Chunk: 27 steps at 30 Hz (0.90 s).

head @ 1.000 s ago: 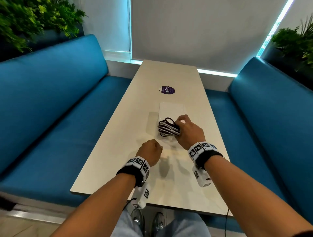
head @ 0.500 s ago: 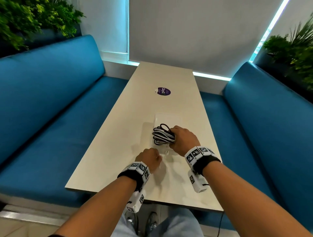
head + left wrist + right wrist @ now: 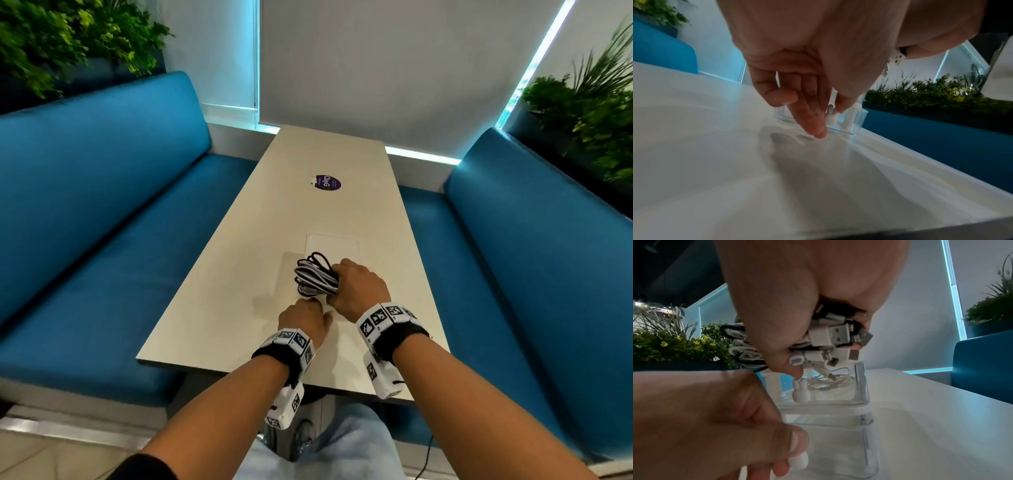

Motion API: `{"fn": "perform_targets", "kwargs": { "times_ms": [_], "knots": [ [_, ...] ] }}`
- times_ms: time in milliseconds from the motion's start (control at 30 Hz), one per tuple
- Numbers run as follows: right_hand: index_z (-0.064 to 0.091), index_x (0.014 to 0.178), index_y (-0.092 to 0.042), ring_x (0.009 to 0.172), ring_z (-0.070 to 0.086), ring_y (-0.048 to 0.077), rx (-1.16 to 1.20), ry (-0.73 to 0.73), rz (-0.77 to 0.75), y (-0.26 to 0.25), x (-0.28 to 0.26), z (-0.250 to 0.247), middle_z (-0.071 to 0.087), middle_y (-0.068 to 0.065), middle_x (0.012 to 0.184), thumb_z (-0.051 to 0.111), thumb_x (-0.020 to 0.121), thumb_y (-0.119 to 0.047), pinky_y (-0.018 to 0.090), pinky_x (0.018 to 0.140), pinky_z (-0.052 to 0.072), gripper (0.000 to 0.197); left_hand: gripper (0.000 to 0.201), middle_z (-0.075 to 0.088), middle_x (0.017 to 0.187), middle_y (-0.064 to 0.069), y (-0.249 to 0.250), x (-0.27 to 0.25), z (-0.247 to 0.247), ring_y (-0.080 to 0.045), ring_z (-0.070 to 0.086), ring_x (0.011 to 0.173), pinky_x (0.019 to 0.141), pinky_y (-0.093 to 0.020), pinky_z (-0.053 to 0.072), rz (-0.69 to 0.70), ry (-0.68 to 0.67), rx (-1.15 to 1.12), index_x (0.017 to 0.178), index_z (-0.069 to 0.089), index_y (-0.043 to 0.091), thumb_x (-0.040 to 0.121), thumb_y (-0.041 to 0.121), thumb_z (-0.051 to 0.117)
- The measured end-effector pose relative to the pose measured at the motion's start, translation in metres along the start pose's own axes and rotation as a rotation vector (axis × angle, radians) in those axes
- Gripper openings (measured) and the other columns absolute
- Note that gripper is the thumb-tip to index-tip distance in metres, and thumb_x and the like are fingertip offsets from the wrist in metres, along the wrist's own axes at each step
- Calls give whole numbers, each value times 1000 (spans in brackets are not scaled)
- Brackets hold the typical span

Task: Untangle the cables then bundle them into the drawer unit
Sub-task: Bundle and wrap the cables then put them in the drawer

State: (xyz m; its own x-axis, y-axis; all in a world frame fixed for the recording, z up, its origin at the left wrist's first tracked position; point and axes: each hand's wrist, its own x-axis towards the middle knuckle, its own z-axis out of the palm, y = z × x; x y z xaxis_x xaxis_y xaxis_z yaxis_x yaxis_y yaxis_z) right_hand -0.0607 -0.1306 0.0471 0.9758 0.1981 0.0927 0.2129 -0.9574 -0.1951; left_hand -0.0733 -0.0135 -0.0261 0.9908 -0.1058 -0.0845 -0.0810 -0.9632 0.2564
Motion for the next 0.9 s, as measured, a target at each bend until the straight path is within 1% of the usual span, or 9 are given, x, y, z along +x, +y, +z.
{"fn": "perform_targets", "kwargs": {
  "times_ms": [200,333,400,500,600,700,767,833,900],
  "knots": [
    [61,105,-27,90,61,25,1,19,28,-3,-1,1,55,-6,101,68,77,-31,34,69,49,30,44,64,107,-8,-6,-13,-6,-29,63,97,77,-35,48,79,27,64,108,60,12,98,50,40],
    [61,103,-26,90,61,26,9,11,46,-4,-3,0,55,-5,100,69,76,-29,36,71,50,29,44,67,81,-4,-16,-21,-26,-28,65,77,63,-31,42,105,195,12,78,59,17,94,54,41],
    [61,103,-26,89,60,26,16,23,61,-5,-4,1,56,-4,99,68,76,-29,35,70,49,28,38,68,88,-2,-22,-24,-29,-28,66,82,68,-33,47,89,240,-4,88,62,17,95,50,43],
    [61,103,-26,89,60,26,15,25,67,-5,-4,2,55,-4,98,68,77,-30,34,68,47,27,32,67,109,0,-34,-28,-21,-27,66,95,79,-37,51,129,217,13,121,56,24,97,42,44],
    [61,102,-27,89,61,26,11,20,69,-4,-3,2,55,-5,98,68,77,-30,33,67,45,27,34,65,114,0,-45,-30,-11,-28,64,101,81,-37,50,193,124,4,128,52,29,97,40,45],
    [61,101,-26,88,60,26,14,20,71,-4,-2,1,54,-5,96,67,77,-29,33,67,44,25,25,60,92,3,-50,-31,-17,-24,63,89,70,-31,45,257,108,-46,96,64,26,94,43,46],
    [61,101,-26,88,60,26,19,24,75,-4,-2,1,54,-4,96,66,78,-29,33,67,45,24,34,52,73,3,-51,-31,-23,-24,58,75,62,-29,38,297,99,-103,71,63,17,91,42,49],
    [61,101,-26,88,61,26,25,24,80,-4,-2,1,56,-4,97,66,78,-28,33,67,44,24,34,49,61,4,-52,-29,-31,-21,52,61,59,-28,36,306,155,-272,60,58,15,86,38,56],
    [61,102,-26,90,61,26,32,13,83,-5,-1,0,57,-4,99,66,77,-28,33,68,44,26,21,47,57,10,-51,-24,-38,-15,47,56,56,-26,36,296,322,-405,64,59,22,80,35,58]
  ]
}}
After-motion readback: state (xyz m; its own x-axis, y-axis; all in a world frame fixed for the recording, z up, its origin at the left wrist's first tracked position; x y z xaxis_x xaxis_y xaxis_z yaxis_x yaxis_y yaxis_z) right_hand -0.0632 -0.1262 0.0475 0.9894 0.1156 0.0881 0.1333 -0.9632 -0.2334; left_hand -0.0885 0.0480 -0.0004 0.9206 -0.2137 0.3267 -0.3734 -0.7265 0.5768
